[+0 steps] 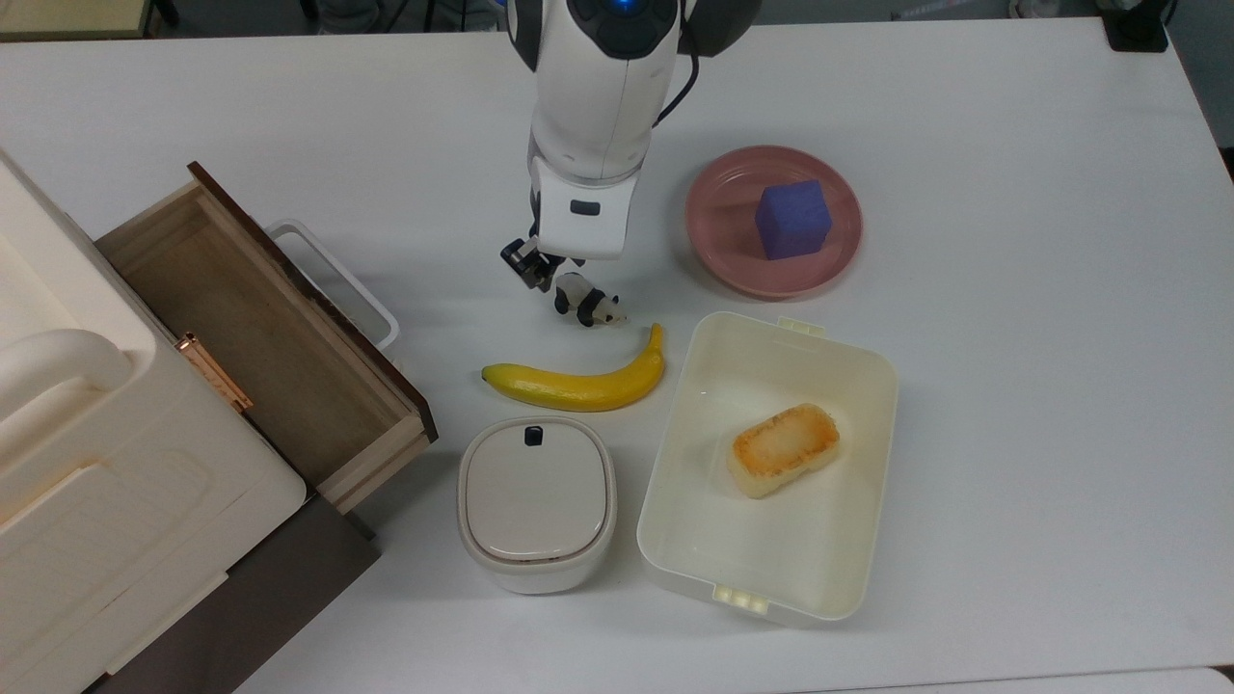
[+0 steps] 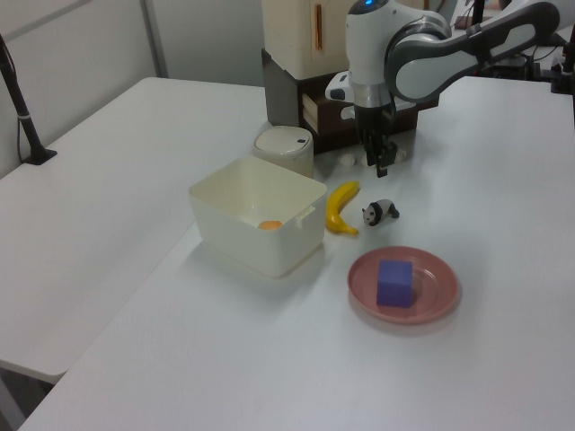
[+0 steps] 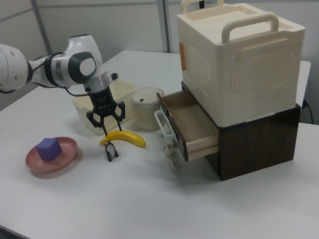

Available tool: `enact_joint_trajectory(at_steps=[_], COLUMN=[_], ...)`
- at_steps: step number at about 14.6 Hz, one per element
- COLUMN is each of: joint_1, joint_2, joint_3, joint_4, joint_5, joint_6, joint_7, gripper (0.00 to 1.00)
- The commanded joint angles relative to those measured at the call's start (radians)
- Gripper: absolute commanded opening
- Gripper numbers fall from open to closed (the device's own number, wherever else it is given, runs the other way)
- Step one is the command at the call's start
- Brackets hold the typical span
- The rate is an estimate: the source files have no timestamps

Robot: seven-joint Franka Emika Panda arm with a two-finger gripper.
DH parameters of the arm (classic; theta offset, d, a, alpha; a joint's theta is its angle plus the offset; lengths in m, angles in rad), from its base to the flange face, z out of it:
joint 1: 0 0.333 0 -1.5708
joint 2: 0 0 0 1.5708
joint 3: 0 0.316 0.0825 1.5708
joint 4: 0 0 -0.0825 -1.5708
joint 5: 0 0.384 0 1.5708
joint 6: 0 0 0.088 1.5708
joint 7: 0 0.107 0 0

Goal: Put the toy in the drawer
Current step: 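Carry the held panda toy over the open wooden drawer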

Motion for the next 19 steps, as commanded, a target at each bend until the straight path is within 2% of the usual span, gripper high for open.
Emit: enact_joint_trajectory(at_steps=[1,4,8,9,10,12,13,14,17,19], joint_1=[0.024,0.026,0.039,0.049,0.053,0.053,0.053,0.053,0.049,0.040], joint_2=[0.022,0.045,0.090,0.091,0.099,0.102,0.102,0.102,0.055,0.013], joint_3=[-0.012,-0.009,-0.009,-0.009,-0.009,-0.009,-0.009,-0.009,-0.011,-0.021], joint_4=[-0.032,-0.036,-0.045,-0.046,-0.046,-0.045,-0.042,-0.039,-0.031,0.019], joint_5=[-0.002,-0.002,-0.002,-0.006,-0.006,-0.008,-0.006,-0.008,-0.006,-0.005], joint_6=[-0.005,-0.004,0.010,0.010,0.010,0.012,0.012,0.012,0.001,-0.002], joint_7=[-0.008,-0.007,0.004,0.012,0.013,0.015,0.015,0.015,0.009,0.007], gripper=[0.77,0.77,0.68,0.62,0.49,0.35,0.17,0.10,0.07,0.07])
